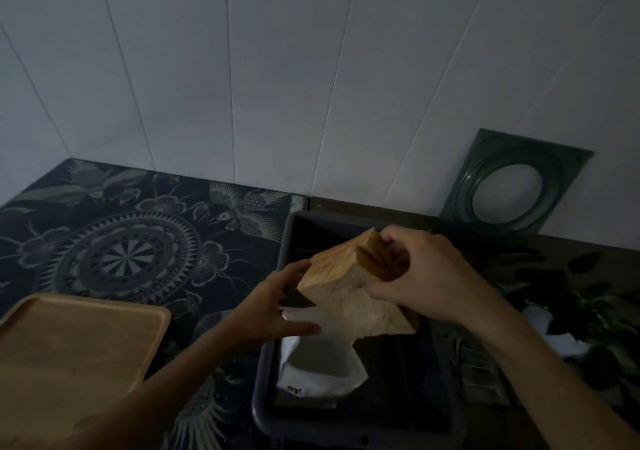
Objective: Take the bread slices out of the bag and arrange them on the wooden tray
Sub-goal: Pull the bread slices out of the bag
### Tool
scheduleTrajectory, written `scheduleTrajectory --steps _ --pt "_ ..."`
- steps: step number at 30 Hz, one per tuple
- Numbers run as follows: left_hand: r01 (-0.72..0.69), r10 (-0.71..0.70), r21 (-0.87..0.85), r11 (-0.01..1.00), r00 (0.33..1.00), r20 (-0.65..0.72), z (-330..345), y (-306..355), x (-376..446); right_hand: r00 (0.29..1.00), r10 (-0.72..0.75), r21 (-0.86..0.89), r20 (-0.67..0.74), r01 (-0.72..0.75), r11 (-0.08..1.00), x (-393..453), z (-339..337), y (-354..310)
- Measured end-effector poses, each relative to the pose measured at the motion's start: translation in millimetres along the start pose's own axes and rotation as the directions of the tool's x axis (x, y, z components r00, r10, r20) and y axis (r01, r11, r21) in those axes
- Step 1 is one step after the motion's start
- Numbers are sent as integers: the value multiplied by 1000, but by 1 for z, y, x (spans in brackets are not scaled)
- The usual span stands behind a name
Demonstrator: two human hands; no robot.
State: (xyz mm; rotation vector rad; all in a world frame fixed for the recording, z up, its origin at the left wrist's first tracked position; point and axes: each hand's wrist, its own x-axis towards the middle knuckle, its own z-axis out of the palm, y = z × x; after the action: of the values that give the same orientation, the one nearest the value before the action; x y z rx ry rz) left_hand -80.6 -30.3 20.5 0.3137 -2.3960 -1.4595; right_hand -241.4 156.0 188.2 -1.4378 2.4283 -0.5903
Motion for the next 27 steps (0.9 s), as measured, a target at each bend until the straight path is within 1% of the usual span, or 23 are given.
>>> scheduleTrajectory --steps 2,4,6,8,11,14,17,19,23,27 --pt "-79 81 -51 996 996 37 -8 20 4 1000 -12 54 -1 12 998 4 -8 0" --pt "-114 126 -197 974 991 51 -14 35 10 1000 -24 118 1 23 993 8 -16 -1" --pt "-76 94 -374 924 995 32 -17 49 14 999 -34 188 -3 34 982 13 -22 -2" --pt "-39 41 -491 870 999 -8 -24 60 15 999 -41 261 -9 42 965 18 -27 -2" --pt "-43 12 -541 840 998 -61 -34 66 13 998 -55 380 8 48 924 25 -31 1" --pt "-34 -31 -579 814 994 -101 -40 72 10 998 -50 493 41 23 869 35 -28 4" --pt "-25 -82 -588 809 985 -155 -47 73 2 993 -54 587 107 -19 809 45 -19 4" --pt "5 -137 -614 790 976 -168 -54 71 -6 988 -44 641 151 -63 765 52 -9 1" --pt "76 -271 -687 723 945 -182 -69 65 -23 974 -45 707 222 -129 695 62 17 -10" --pt "116 -321 -711 693 934 -160 -90 52 -45 958 -42 743 284 -192 641 69 46 -29"
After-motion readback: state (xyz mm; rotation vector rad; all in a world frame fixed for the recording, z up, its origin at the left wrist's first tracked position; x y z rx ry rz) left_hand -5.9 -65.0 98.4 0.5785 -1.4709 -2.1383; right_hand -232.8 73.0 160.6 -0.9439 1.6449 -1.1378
